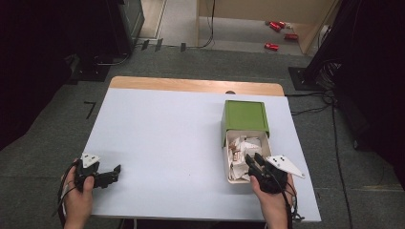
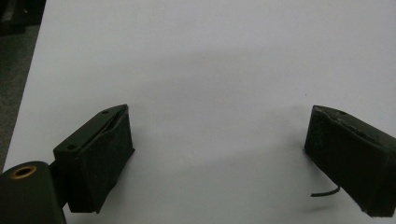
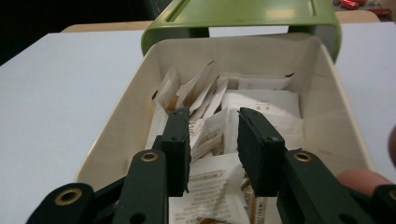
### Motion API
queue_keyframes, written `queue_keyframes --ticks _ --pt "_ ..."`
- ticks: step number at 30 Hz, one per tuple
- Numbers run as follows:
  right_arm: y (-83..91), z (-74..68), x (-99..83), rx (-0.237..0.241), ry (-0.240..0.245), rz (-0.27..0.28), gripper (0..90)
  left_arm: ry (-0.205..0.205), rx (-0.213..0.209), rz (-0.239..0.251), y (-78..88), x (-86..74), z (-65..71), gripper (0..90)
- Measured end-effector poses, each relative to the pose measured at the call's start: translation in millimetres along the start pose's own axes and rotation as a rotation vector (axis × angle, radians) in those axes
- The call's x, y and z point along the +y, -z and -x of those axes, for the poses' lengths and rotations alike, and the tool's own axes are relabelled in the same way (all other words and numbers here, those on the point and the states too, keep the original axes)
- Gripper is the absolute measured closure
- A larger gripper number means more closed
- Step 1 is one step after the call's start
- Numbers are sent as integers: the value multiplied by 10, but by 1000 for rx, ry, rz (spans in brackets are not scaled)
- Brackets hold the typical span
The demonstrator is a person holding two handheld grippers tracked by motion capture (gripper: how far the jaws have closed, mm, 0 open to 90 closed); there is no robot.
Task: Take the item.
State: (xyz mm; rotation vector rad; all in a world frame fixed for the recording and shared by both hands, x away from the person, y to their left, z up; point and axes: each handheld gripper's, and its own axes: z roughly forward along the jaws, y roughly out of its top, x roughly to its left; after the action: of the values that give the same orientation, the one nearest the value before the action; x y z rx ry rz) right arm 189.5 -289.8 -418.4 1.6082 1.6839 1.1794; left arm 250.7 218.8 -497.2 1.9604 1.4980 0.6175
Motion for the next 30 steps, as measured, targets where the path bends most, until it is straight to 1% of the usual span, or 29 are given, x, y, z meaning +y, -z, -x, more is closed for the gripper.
queue_keyframes --ticks 5,8,10,11,12,14,19,20,21,23,30 --pt "-45 -42 -31 8 -2 -8 653 0 0 1 0 -1 0 81" --pt "-83 -66 -46 20 -8 -19 653 0 0 1 0 -1 0 81" --pt "-133 -69 -73 18 -17 -36 658 0 0 1 0 -1 0 81" --pt "-133 -69 -73 18 -17 -36 658 0 0 1 0 -1 0 81" --pt "-161 -68 -96 21 -28 -50 674 0 0 1 0 0 0 81" --pt "-174 -71 -108 21 -31 -58 685 0 0 0 0 0 0 81" --pt "-219 -85 -145 8 -37 -76 774 0 0 0 0 0 0 81" --pt "-227 -82 -154 4 -41 -75 815 0 0 1 0 0 0 81" --pt "-227 -82 -154 4 -41 -75 815 0 0 1 0 0 0 81" --pt "-215 -74 -158 -9 -36 -61 869 0 0 1 0 -1 0 81" --pt "-180 -52 -145 -11 -24 -38 897 0 0 0 0 0 0 81"
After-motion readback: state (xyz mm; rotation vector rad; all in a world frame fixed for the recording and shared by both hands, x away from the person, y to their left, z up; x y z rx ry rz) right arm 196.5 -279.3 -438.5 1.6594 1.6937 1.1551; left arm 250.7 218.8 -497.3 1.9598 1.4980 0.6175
